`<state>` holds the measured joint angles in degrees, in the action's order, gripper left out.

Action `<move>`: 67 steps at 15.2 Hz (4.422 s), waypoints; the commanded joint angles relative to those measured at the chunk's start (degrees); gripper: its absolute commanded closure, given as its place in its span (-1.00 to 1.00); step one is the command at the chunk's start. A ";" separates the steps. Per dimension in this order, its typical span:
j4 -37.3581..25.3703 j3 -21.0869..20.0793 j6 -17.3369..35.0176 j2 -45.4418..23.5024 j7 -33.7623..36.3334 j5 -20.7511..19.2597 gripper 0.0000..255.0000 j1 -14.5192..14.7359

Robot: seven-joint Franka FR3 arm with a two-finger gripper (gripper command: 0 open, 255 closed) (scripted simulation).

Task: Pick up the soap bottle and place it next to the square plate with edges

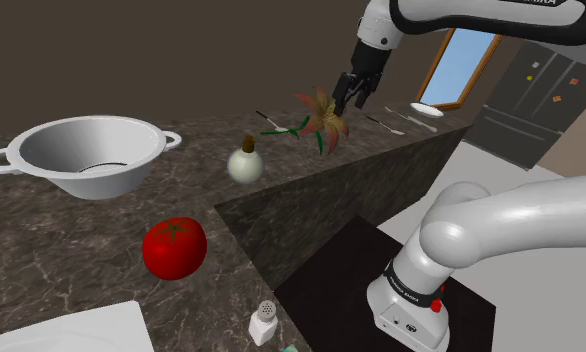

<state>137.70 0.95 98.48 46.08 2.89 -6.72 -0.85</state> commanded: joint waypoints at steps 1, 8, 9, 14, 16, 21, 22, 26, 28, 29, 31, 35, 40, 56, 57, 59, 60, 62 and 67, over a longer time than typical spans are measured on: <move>0.00 0.00 0.00 0.00 0.00 0.00 -1.00 0.00; -3.99 -1.96 8.76 -15.01 4.68 2.30 -1.00 0.65; -4.87 -2.21 9.81 -17.25 5.29 2.57 -1.00 0.74; -10.32 -3.33 14.24 -28.60 8.12 3.70 -1.00 1.11; -13.00 -3.70 15.58 -33.18 9.16 4.05 -1.00 1.27; -20.96 -4.43 17.80 -44.71 11.57 4.74 -1.00 1.72; -22.77 -4.55 18.04 -47.04 12.02 4.86 -1.00 1.82; -29.61 -4.87 18.37 -55.08 13.46 5.22 -1.00 2.22; -28.69 -4.85 19.79 -55.58 13.50 5.17 -1.00 2.22; -28.24 -4.84 20.50 -55.85 13.52 5.14 -1.00 2.22; -27.40 -4.82 21.91 -56.41 13.56 5.07 -1.00 2.22; -26.37 -4.80 23.72 -57.20 13.62 4.99 -1.00 2.22; -26.38 -4.80 23.72 -57.20 13.62 4.99 -1.00 2.22; -28.41 -4.83 20.21 -55.72 13.48 5.15 1.00 2.20; -28.85 -4.83 19.50 -55.45 13.45 5.18 1.00 2.20; -29.78 -4.84 18.07 -54.95 13.40 5.24 1.00 2.19; -30.27 -4.85 17.36 -54.72 13.38 5.26 1.00 2.19; -31.28 -4.86 15.92 -54.29 13.33 5.31 1.00 2.18; -34.04 -4.87 12.28 -53.41 13.23 5.41 1.00 2.18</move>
<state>104.12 -3.94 111.46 -7.59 16.18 -1.33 1.35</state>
